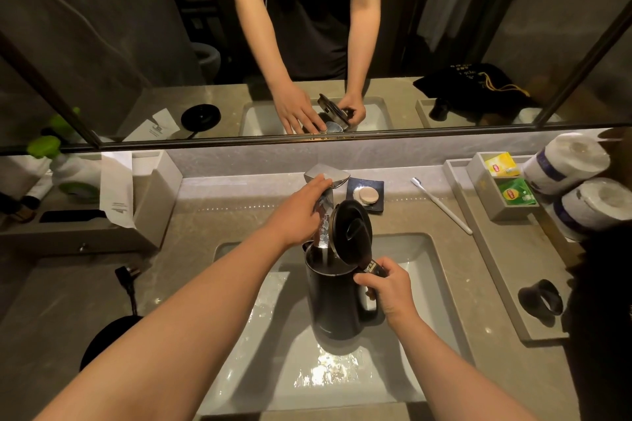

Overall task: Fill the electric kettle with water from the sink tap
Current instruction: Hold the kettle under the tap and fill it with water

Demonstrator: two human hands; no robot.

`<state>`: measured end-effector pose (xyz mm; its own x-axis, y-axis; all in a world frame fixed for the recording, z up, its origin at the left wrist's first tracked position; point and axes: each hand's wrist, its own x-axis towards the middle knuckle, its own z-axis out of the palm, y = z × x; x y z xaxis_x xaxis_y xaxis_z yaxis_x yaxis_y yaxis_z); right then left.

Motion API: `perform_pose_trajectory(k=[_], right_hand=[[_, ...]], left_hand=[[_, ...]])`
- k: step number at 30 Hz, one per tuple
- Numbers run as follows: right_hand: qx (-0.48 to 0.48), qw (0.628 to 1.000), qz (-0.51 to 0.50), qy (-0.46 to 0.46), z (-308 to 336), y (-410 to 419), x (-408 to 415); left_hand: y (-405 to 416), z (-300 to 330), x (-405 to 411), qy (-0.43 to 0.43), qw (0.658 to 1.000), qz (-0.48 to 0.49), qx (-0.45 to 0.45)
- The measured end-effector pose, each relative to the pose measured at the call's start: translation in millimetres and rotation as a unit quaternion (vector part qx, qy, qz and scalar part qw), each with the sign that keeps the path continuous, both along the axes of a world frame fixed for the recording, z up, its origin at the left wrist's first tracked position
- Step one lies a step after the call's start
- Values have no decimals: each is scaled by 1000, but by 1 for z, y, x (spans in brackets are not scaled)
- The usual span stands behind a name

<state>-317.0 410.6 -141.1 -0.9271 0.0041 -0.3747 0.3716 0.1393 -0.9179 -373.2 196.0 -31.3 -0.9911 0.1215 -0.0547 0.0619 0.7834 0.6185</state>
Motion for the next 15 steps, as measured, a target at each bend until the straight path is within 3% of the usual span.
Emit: perform_pose_trajectory(k=[15], right_hand=[[-20, 1000, -3, -4, -1, 1, 0]], left_hand=[[-1, -3, -2, 1, 1000, 3, 2]])
